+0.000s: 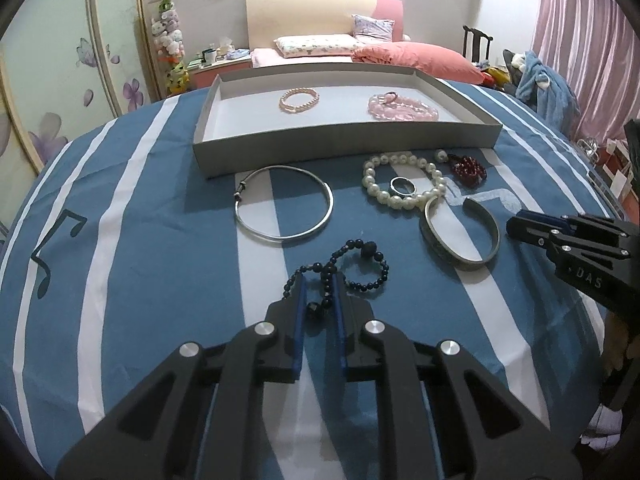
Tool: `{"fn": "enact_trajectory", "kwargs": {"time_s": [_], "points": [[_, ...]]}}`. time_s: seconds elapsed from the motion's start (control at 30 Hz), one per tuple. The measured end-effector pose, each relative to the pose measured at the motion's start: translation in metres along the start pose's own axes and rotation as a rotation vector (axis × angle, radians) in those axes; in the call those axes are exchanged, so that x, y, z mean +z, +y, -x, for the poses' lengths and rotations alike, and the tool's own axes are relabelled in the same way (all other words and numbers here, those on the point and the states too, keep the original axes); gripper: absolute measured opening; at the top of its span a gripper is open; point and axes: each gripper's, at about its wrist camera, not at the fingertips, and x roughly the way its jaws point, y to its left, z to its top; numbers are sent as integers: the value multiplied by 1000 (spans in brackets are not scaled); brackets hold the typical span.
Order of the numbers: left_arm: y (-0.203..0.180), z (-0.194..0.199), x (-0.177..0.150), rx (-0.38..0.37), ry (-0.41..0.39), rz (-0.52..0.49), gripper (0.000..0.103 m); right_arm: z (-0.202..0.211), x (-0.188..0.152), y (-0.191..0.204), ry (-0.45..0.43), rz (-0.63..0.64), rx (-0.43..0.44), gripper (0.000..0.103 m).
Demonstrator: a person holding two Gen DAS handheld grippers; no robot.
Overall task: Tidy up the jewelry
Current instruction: 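Grasp the white pearl pendant with the right tool while the left tool grasps the black bead bracelet, then lift the pearl pendant and black bracelet and carry both toward the gray tray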
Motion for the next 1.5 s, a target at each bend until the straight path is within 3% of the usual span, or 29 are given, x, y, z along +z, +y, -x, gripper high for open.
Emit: {"fn": "enact_trajectory", "kwargs": {"time_s": [0.37,0.43,0.7,0.87,0.93,1.0,1.23,1.5], "points": [[13,51,11,-18,-175,79,12,37,11,4,-140,-37,51,16],[13,59,13,-20,-203,83,1,43,15,7,-170,-36,64,16],[8,86,25,-27,-303,92,1,66,28,23,-287,-10,98,16],[9,74,20,-12,-234,44,2,62,27,23,-275,-7,93,16],[9,61,13,-6,-170,22,10,59,25,22,-262,-12,91,16],[9,49,5,17,-121,5,28,57,24,21,-252,-13,88,16],[22,15,-12,33,31,25,28,56,22,21,-246,-10,88,16],[24,12,-16,62,37,5,20,55,21,21,-235,-12,94,16]]}}
